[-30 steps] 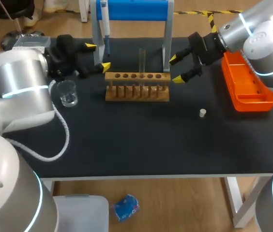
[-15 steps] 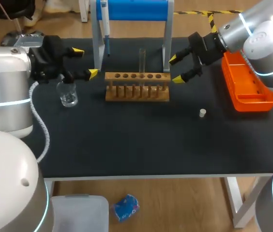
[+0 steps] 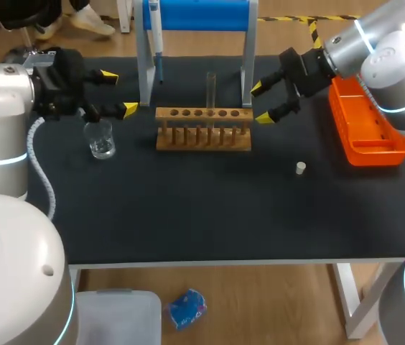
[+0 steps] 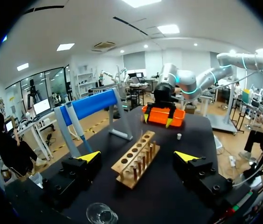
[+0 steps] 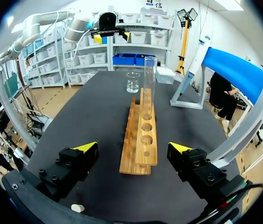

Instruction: Invert the test tube, pick up the pipette, mount the tip to pipette, aspirate from beaker and dispense into the tube, eject the tip, return the pipette, and cap with the stopper.

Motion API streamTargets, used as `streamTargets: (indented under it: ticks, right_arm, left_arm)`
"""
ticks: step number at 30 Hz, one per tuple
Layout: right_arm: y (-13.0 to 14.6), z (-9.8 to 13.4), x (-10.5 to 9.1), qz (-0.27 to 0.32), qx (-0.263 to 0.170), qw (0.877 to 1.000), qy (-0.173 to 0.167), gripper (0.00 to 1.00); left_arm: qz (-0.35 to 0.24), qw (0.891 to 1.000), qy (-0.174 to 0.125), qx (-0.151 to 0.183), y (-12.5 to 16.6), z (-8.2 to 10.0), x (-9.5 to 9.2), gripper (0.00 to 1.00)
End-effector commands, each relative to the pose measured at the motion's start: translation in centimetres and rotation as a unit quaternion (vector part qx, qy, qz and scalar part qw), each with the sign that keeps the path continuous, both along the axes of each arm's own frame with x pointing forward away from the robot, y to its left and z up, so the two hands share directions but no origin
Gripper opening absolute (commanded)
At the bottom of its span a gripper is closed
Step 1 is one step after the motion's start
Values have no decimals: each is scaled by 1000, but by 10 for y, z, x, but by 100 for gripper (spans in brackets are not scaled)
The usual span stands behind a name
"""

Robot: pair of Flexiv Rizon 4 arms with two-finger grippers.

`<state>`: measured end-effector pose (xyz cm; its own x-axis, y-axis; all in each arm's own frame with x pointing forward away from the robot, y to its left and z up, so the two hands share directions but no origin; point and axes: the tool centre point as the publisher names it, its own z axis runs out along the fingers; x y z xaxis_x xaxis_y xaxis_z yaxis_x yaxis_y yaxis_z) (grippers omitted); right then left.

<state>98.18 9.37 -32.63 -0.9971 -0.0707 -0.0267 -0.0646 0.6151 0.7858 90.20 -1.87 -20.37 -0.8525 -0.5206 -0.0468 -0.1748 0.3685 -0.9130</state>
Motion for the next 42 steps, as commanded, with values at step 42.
streamTargets:
  ticks: [42]
  right_arm:
    - [14,35,-35,0,39,999,-21,100]
  left_arm:
    - [108,993,31,-24,117,5,54,100]
